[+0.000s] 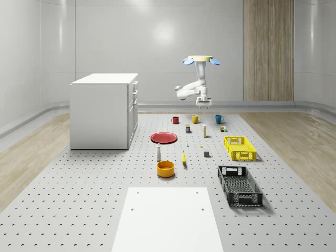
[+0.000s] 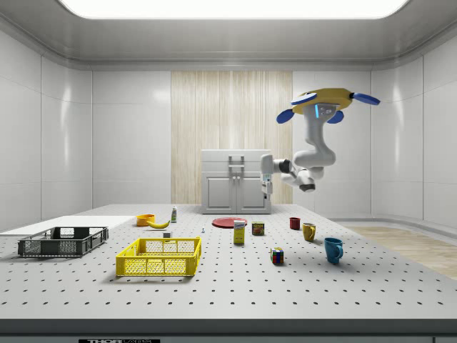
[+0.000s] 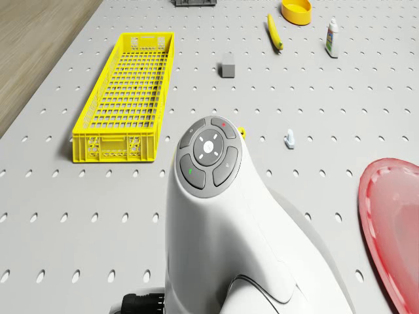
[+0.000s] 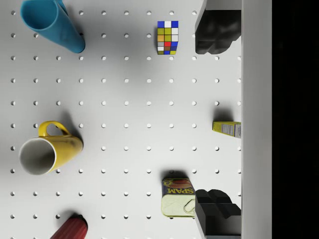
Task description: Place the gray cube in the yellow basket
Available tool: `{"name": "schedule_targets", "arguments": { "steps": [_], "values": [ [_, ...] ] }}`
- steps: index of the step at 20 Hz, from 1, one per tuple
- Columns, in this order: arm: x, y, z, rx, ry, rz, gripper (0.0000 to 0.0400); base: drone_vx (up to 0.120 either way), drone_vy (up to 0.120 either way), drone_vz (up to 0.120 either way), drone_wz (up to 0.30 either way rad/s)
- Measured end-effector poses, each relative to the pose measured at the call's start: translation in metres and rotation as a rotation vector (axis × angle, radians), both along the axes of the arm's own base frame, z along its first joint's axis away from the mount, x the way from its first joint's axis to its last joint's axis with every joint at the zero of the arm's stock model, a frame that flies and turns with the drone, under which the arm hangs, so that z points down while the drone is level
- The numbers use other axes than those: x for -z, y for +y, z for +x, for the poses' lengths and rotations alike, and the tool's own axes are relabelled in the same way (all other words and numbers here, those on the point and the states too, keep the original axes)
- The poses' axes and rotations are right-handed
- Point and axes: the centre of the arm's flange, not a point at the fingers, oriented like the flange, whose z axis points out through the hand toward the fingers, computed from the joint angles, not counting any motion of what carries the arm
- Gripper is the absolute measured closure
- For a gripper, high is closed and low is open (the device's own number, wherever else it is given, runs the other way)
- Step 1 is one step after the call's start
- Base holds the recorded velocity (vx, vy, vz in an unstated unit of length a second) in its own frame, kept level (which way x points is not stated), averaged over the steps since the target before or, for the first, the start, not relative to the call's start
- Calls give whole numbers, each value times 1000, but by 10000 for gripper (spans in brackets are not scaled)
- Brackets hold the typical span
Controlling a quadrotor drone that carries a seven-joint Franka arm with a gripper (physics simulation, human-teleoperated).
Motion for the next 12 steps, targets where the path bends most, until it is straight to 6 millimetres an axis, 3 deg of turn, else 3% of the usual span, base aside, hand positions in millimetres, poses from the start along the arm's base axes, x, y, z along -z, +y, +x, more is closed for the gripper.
{"name": "schedule_targets", "arguments": {
  "steps": [12],
  "values": [
    [0,0,0,0,0,-1,0,120,0,0,0]
  ]
}}
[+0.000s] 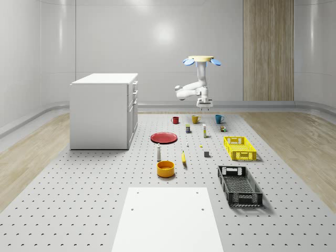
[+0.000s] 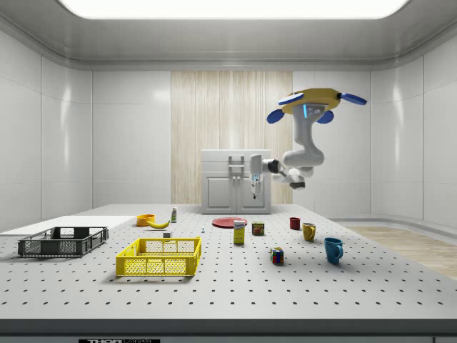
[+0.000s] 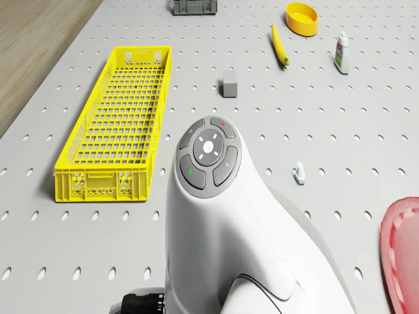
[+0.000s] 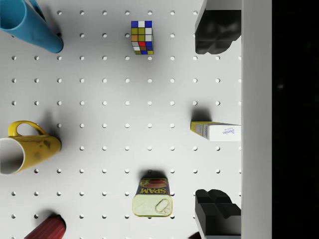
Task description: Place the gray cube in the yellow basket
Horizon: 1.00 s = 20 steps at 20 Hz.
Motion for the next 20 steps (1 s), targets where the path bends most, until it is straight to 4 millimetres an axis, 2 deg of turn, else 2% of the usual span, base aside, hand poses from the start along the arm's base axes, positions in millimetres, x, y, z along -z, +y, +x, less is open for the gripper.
{"name": "schedule_targets", "arguments": {
  "steps": [20],
  "values": [
    [0,0,0,0,0,0,0,120,0,0,0]
  ]
}}
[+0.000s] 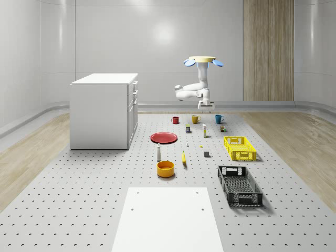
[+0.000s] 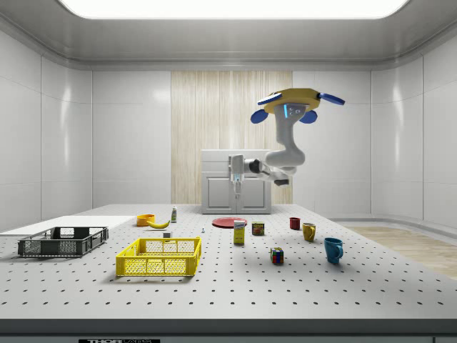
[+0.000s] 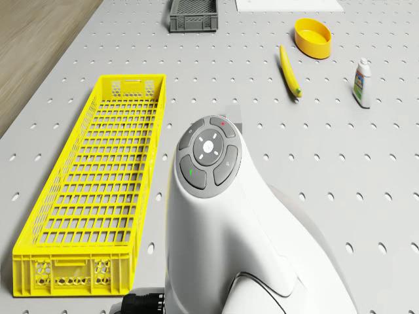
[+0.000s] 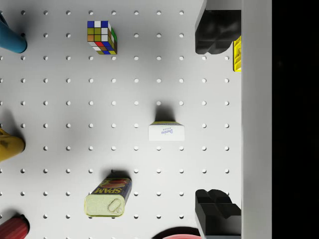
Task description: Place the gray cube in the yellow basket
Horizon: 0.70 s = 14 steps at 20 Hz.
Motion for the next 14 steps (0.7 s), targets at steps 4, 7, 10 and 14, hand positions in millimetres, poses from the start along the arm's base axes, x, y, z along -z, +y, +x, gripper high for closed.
{"name": "schedule_targets", "arguments": {
  "steps": [4,7,10,14],
  "values": [
    [0,0,0,0,0,0,0,120,0,0,0],
    [0,0,0,0,0,0,0,120,0,0,0],
    [0,0,0,0,0,0,0,120,-13,0,0],
    [0,0,0,0,0,0,0,120,-100,0,0]
  ]
}}
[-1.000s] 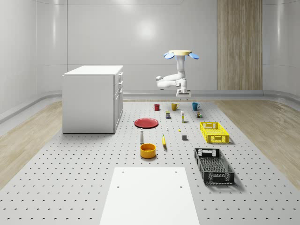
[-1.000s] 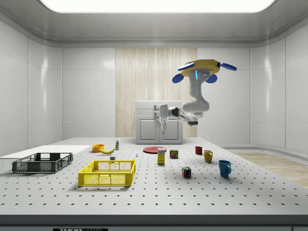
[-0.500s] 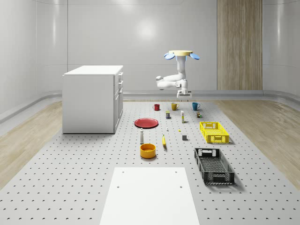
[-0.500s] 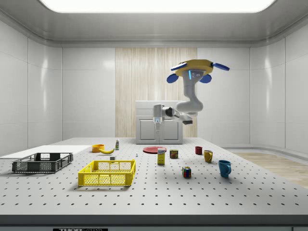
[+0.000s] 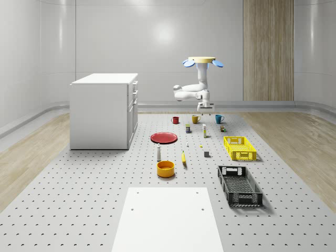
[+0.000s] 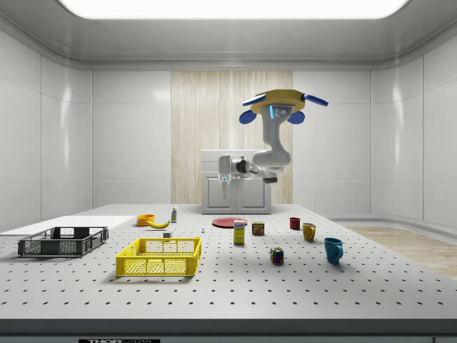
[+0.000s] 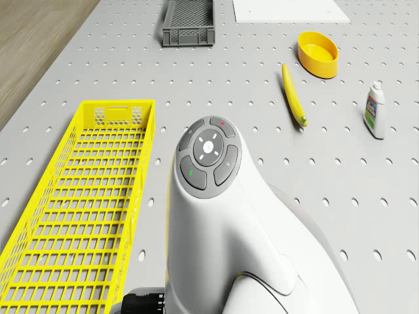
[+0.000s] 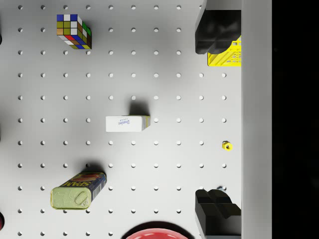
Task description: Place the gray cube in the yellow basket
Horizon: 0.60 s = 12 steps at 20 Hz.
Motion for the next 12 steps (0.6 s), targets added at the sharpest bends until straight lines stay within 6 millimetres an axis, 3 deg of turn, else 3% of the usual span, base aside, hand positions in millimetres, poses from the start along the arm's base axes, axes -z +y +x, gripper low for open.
{"name": "schedule_targets", "arguments": {
  "steps": [12],
  "values": [
    [0,0,0,0,0,0,0,120,0,0,0]
  ]
}}
